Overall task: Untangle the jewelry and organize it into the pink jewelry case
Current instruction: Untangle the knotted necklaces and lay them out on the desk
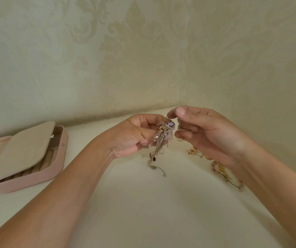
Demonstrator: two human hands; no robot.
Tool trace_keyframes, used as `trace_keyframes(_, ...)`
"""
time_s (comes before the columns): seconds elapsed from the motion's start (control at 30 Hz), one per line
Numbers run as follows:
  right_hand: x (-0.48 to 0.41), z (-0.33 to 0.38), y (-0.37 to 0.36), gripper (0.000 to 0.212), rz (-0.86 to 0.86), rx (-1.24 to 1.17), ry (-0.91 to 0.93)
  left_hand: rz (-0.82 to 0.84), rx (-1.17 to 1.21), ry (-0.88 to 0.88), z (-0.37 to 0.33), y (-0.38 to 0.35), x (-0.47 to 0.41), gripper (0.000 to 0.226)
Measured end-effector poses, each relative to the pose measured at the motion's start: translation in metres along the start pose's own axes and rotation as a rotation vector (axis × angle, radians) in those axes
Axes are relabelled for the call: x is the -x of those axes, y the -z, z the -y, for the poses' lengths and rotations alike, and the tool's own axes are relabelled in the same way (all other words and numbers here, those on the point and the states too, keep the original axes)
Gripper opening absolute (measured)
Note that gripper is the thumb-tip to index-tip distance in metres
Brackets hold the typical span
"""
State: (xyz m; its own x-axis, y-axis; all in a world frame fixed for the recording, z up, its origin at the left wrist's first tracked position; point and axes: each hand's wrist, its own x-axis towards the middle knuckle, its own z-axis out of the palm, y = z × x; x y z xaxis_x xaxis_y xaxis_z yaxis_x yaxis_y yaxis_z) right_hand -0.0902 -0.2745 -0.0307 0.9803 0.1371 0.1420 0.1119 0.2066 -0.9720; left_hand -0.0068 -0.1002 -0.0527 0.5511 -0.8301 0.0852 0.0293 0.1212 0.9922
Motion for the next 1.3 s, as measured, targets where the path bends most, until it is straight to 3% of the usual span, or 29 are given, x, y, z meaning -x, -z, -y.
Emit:
trace_keyframes(0.2,0.001,0.000,-0.002,0.034,-0.088,0.434,0.074,-0.096,-0.003,-0.001,-0.001,-0.007,-0.004,0.036)
trace_keyframes(0.33,0.002,0.003,-0.002,0.024,-0.131,0.516,0.109,-0.184,-0.079,-0.019,-0.001,-0.008,-0.005,0.033)
trace_keyframes(0.47,0.002,0.003,-0.003,0.011,-0.188,0.518,0.163,-0.178,-0.168,-0.056,-0.003,-0.010,-0.004,0.024)
trace_keyframes(0.63,0.003,0.005,-0.002,0.006,-0.263,0.551,0.228,-0.139,-0.054,-0.120,-0.001,-0.009,-0.006,0.019)
trace_keyframes(0.93,0.004,0.004,-0.004,0.005,-0.125,0.313,0.204,-0.144,0.198,-0.220,-0.006,-0.006,-0.007,0.030)
trace_keyframes(1.07,0.001,0.003,-0.004,0.007,-0.133,0.022,0.249,-0.148,0.021,-0.166,-0.008,-0.010,-0.004,0.033)
trace_keyframes(1.13,0.002,0.005,-0.005,0.010,-0.116,-0.032,0.249,-0.159,-0.090,-0.146,-0.008,-0.012,-0.003,0.024)
trace_keyframes(1.3,0.006,0.003,-0.011,0.011,-0.072,0.300,0.222,-0.244,-0.220,-0.160,-0.005,-0.014,-0.005,0.018)
